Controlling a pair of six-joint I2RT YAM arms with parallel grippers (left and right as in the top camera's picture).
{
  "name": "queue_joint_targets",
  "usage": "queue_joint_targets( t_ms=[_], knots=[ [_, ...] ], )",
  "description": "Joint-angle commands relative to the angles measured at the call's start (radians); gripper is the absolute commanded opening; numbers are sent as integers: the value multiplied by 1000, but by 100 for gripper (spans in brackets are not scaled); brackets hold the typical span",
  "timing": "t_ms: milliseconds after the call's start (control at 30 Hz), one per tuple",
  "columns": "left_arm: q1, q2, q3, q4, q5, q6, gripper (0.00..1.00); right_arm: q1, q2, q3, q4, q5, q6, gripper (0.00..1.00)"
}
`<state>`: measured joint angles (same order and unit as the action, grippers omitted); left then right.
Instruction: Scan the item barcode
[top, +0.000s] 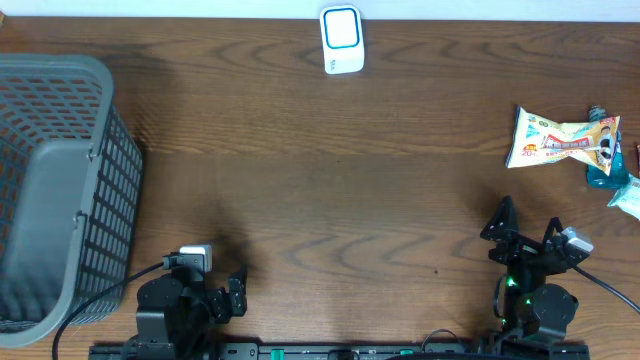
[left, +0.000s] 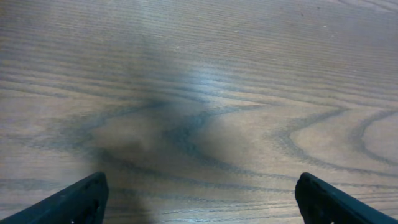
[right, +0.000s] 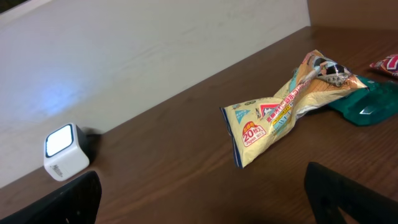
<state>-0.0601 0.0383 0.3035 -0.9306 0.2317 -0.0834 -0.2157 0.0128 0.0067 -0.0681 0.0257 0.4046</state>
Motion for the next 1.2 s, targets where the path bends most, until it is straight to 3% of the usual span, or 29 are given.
queue_joint_targets(
  t_ms=[0, 67, 233, 500, 800, 1167],
  knots=[
    [-3, -10, -12, -29, -8, -4, 98, 8, -6, -1, -4, -2, -17, 99],
    [-3, -11, -12, 6, -8, -5, 98, 8, -6, -1, -4, -2, -17, 99],
    [-2, -14, -51, 340, -17, 1, 98, 8, -6, -1, -4, -2, -17, 99],
    [-2, -37, -233, 729, -61, 8, 98, 8, -6, -1, -4, -2, -17, 99],
    [-2, -37, -274, 868, -143, 188, 98, 8, -6, -1, -4, -2, -17, 99],
    [-3, -37, -299, 870, -113, 140, 98, 8, -6, -1, -4, -2, -17, 99]
  ],
)
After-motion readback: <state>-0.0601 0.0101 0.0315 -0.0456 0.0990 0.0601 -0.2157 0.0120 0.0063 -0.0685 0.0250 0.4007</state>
